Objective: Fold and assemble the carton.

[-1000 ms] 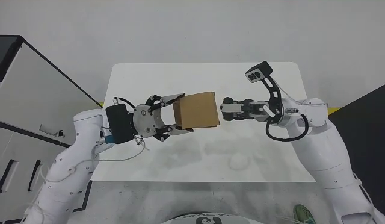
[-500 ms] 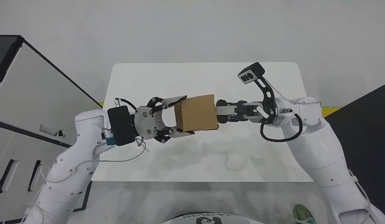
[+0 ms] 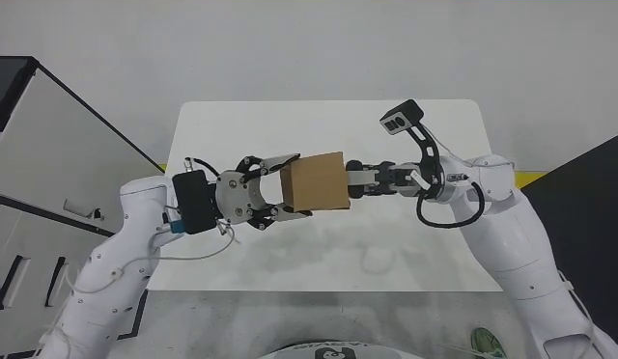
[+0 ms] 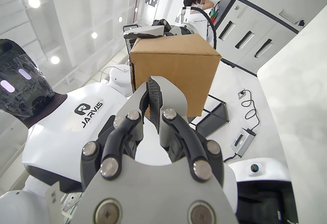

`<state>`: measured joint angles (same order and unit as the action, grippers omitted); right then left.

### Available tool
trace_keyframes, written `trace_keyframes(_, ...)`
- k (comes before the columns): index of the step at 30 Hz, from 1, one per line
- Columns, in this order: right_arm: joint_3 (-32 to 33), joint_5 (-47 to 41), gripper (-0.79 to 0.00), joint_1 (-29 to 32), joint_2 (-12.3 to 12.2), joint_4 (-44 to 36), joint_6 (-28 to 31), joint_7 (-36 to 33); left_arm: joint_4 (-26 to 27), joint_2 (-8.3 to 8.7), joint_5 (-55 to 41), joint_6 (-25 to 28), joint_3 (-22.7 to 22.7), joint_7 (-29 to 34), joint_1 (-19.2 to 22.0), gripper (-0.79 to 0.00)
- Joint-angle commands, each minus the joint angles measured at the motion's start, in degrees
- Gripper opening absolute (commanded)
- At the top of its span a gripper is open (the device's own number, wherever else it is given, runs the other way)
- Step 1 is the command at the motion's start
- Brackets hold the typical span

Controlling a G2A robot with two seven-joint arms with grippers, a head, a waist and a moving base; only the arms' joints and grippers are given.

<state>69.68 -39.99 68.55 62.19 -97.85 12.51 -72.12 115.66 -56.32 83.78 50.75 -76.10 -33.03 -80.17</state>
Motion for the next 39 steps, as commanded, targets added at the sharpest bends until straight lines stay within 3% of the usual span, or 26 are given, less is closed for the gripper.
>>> trace_keyframes(1,0.30,0.13,-0.785,0.11,-0.06,-0.07,-0.01,-0.01,-0.10,0.03,-0.04,-0.03,-0.16,-0.04,-0.03,-0.785)
trace_keyframes(39,-1.12,-1.01,-0.785,-0.76,0.25,0.19,0.91,-0.13,-0.58,0.13,-0.63,-0.28,1.06,-0.15,0.73,-0.785)
